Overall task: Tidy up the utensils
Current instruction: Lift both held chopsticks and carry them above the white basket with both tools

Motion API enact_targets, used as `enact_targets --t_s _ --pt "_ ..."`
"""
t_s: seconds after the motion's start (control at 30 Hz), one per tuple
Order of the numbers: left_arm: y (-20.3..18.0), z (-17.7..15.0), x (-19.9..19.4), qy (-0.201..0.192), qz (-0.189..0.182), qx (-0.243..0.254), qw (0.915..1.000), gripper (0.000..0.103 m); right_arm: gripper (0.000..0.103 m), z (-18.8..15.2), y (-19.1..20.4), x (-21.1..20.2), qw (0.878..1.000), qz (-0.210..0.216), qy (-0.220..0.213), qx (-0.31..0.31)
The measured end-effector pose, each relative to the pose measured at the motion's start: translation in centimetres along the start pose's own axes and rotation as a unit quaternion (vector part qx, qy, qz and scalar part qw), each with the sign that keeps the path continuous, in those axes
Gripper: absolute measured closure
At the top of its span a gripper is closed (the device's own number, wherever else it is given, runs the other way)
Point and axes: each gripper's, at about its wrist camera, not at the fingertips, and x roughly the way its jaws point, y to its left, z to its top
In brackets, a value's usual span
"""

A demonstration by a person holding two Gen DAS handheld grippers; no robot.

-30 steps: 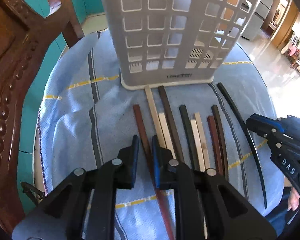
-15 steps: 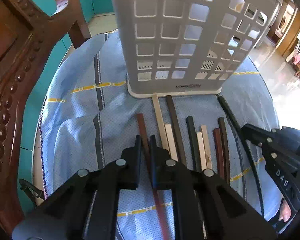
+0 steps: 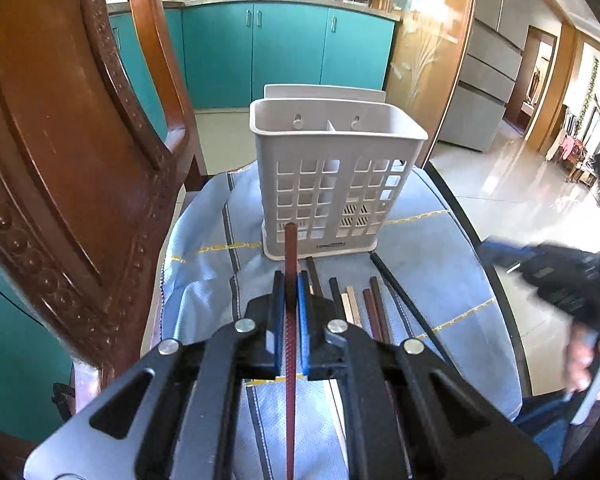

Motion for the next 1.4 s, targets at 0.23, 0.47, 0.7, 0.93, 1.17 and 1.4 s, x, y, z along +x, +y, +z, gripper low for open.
enact_targets --t_s 0.23,0.47,0.7,0.93,1.17,1.4 --pt "-0.2 0.3 -0.7 -0.008 -0.002 -0.004 1.0 0.096 0.079 -0.6 1.9 7.1 0.996 -0.055 0.071 -0.019" --pt "-0.3 0.5 -3.0 -0.043 -0.004 -0.007 0.9991 0.096 0.097 -1.5 1.5 5.7 0.997 -0.046 0.054 -0.013" --pt "-0.1 1.2 -9.3 -0.108 -0.021 -0.011 0.9939 0.096 0.097 -1.2 1.0 -5.8 0.997 0.0 -0.074 -0.002" --pt "-0.8 5.5 -16.0 -0.191 -0.018 0.003 0.9815 0.096 0.097 3.2 0.4 -16.9 0.974 0.04 -0.221 0.019" --pt "-0.5 12.7 -18.3 -0.258 -0.007 -0.026 0.9656 0.096 0.097 10.2 0.5 -19.8 0.941 0.064 -0.328 0.049" --pt "1.1 15.4 -13.3 -0.263 0.02 -0.088 0.9606 0.096 0.097 11.5 1.6 -11.9 0.952 0.026 -0.302 0.037"
